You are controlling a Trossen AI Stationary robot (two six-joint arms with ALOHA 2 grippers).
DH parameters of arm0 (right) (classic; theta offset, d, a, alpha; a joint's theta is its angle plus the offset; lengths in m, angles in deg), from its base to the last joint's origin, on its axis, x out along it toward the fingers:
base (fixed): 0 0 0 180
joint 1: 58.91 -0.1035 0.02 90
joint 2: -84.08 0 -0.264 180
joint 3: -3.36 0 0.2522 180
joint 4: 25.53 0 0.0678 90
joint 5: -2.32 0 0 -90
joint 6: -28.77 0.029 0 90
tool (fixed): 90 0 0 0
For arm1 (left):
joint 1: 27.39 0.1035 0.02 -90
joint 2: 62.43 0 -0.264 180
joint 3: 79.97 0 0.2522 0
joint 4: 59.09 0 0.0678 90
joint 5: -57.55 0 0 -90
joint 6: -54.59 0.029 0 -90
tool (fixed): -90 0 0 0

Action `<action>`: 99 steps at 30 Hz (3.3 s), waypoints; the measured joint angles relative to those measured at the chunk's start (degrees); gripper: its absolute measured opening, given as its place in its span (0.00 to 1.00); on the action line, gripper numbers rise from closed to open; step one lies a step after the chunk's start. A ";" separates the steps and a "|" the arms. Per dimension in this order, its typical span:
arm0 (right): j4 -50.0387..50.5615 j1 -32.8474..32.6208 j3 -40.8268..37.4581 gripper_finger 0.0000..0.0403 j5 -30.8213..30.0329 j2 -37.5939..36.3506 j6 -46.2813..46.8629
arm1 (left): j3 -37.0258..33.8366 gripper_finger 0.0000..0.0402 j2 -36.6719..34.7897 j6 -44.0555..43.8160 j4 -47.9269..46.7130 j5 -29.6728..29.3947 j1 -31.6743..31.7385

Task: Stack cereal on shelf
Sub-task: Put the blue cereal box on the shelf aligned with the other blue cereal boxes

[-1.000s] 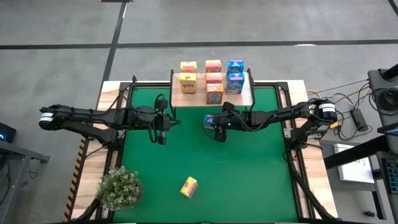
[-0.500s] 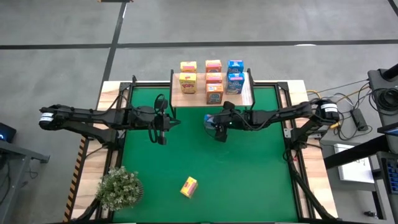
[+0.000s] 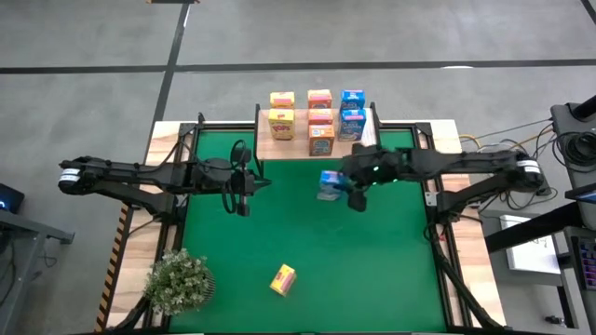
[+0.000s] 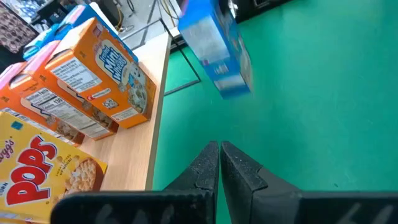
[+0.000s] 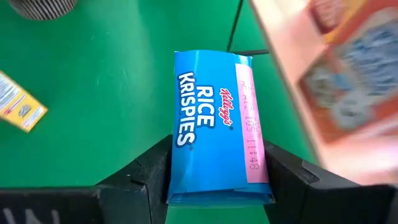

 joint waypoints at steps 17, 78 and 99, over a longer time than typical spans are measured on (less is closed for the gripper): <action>15.54 15.53 8.57 0.45 6.57 -8.83 -18.34 | 0.00 0.00 -0.02 -0.28 1.42 0.00 0.00; 13.14 32.85 8.96 0.58 21.29 -1.45 -24.93 | 0.00 0.00 -0.04 -1.57 3.24 -0.02 0.00; 18.03 25.70 22.03 0.55 21.44 -1.88 -13.24 | 0.00 0.00 -0.04 -1.55 3.52 -0.02 0.00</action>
